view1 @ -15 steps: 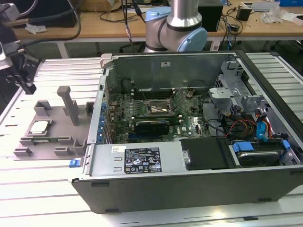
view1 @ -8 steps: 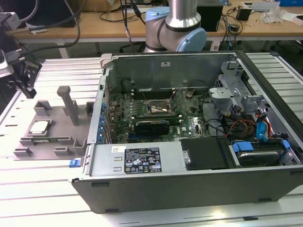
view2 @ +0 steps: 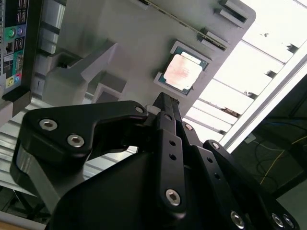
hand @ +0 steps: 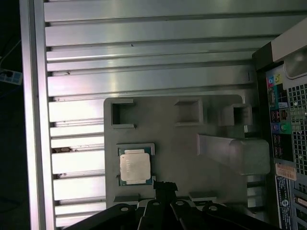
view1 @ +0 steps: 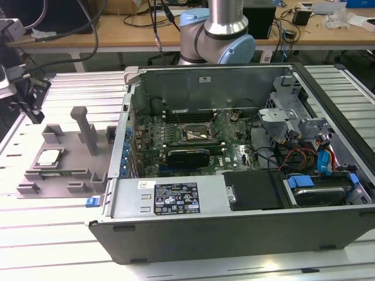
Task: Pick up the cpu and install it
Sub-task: 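Pick up the cpu and move it towards the insertion slot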
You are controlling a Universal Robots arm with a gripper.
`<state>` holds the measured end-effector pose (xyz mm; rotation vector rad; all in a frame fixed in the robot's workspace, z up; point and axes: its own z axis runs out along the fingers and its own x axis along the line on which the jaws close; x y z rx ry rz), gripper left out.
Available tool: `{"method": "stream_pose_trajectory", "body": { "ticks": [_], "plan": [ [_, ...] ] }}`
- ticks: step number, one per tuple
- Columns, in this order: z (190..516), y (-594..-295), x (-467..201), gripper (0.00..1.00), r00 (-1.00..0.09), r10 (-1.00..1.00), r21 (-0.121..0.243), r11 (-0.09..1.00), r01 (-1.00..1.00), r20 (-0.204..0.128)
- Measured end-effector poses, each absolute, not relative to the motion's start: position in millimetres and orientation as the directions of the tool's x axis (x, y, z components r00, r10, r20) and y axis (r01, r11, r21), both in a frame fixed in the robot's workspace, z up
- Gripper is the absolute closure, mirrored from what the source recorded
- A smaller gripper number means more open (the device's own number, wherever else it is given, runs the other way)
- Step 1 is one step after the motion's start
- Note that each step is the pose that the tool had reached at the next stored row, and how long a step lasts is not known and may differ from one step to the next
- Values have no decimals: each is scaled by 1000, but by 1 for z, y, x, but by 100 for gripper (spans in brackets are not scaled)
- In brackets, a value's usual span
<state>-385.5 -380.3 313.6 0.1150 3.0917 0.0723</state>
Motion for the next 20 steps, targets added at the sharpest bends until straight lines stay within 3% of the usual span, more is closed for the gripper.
{"method": "stream_pose_trajectory", "body": {
  "ticks": [20],
  "plan": [
    [313, -380, -404, 89, -996, 75, 48, 996, 73, -45]
  ]
}}
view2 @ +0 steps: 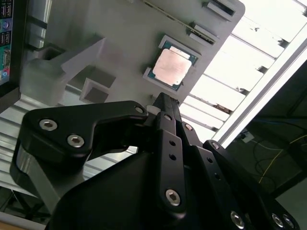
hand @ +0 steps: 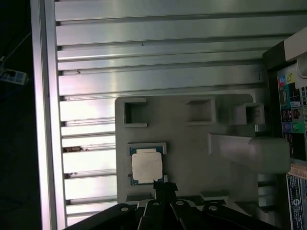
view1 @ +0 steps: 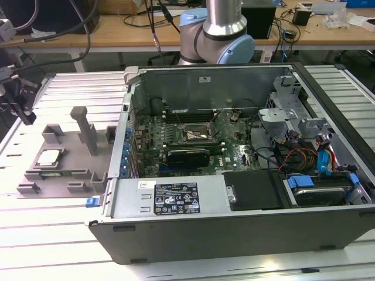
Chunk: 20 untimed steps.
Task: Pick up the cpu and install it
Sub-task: 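Pick up the cpu and move it towards the insertion slot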
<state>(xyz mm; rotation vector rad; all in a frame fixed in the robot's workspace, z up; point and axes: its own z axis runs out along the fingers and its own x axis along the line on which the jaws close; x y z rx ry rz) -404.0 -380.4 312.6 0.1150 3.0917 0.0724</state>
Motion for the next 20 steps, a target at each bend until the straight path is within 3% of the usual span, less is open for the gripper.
{"method": "stream_pose_trajectory", "body": {
  "ticks": [20],
  "plan": [
    [273, -380, -414, 89, -997, 59, 48, 997, 57, -45]
  ]
}}
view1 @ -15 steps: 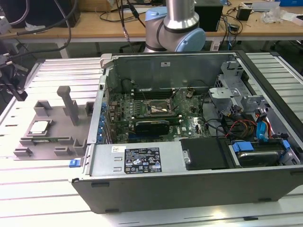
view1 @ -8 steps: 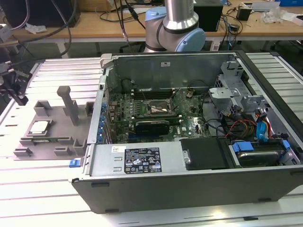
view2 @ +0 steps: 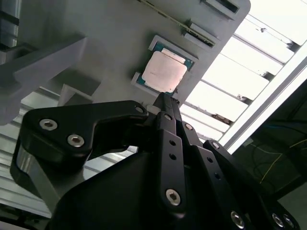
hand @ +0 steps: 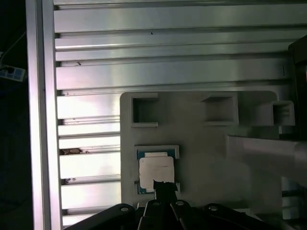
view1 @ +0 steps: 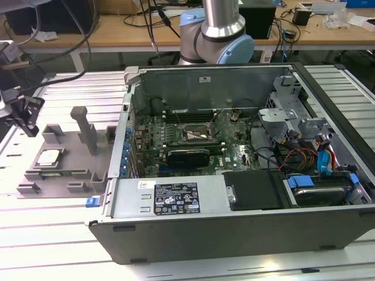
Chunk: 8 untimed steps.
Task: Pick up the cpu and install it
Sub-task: 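Pick up the cpu and move it towards the insertion slot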
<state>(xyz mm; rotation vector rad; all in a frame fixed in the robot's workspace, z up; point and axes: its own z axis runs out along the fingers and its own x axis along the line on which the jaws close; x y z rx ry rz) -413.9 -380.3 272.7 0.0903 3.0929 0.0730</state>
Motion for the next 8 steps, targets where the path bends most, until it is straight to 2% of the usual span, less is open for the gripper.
{"method": "stream_pose_trajectory", "body": {
  "ticks": [8],
  "plan": [
    [249, -380, -414, 89, -998, 41, 48, 998, 39, -45]
  ]
}}
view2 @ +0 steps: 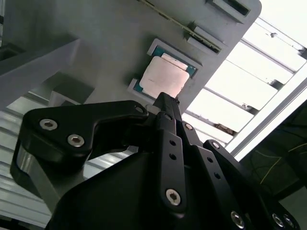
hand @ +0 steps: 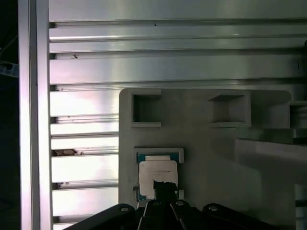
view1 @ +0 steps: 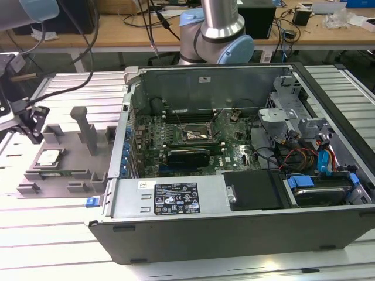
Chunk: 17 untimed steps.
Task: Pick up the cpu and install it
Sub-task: 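Pick up the cpu and move it towards the insertion slot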
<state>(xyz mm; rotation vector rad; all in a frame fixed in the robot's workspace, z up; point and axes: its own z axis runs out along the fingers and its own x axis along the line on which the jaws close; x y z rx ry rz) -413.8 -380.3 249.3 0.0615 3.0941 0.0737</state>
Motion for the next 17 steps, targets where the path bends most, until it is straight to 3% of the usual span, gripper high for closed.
{"method": "stream_pose_trajectory", "body": {
  "ticks": [17],
  "plan": [
    [210, -383, -414, 89, -999, -29, 47, 998, -31, -44]
  ]
}}
